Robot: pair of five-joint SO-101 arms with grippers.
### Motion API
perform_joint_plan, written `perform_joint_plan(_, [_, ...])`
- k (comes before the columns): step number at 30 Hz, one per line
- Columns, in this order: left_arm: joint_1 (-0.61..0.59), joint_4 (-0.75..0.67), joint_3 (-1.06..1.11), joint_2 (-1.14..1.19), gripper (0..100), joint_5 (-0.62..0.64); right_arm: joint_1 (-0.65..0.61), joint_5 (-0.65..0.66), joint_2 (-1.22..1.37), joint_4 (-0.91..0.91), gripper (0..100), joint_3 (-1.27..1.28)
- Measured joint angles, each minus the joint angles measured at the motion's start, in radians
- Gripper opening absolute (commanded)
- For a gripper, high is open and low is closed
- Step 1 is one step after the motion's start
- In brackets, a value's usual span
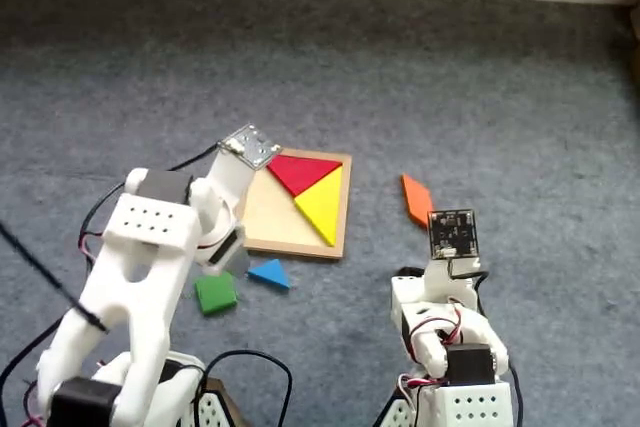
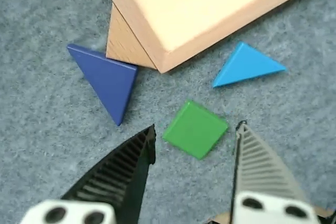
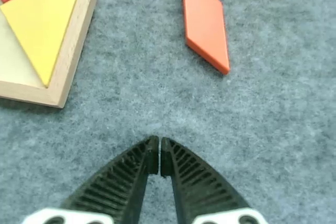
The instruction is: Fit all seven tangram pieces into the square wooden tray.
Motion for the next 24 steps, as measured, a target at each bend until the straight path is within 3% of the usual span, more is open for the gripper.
perform_joint_plan(6, [-0.003, 0.014, 0.135, -0.097, 27, -0.150, 0.000, 0.000, 0.000, 0.000, 2.6, 0.000])
perform_joint_plan(14, [-0.057, -0.176, 0.327, -0.103, 27, -0.351, 0.000, 0.000, 0.000, 0.000, 2.6, 0.000])
perform_joint_plan(20, [-0.058, -0.292, 0.354, -0.066, 26, -0.374, 0.000, 0.000, 0.000, 0.000, 2.6, 0.000])
perform_joint_plan(24, [-0.058, -0.327, 0.342, 0.071, 19, -0.374, 0.000, 0.000, 0.000, 0.000, 2.6, 0.000])
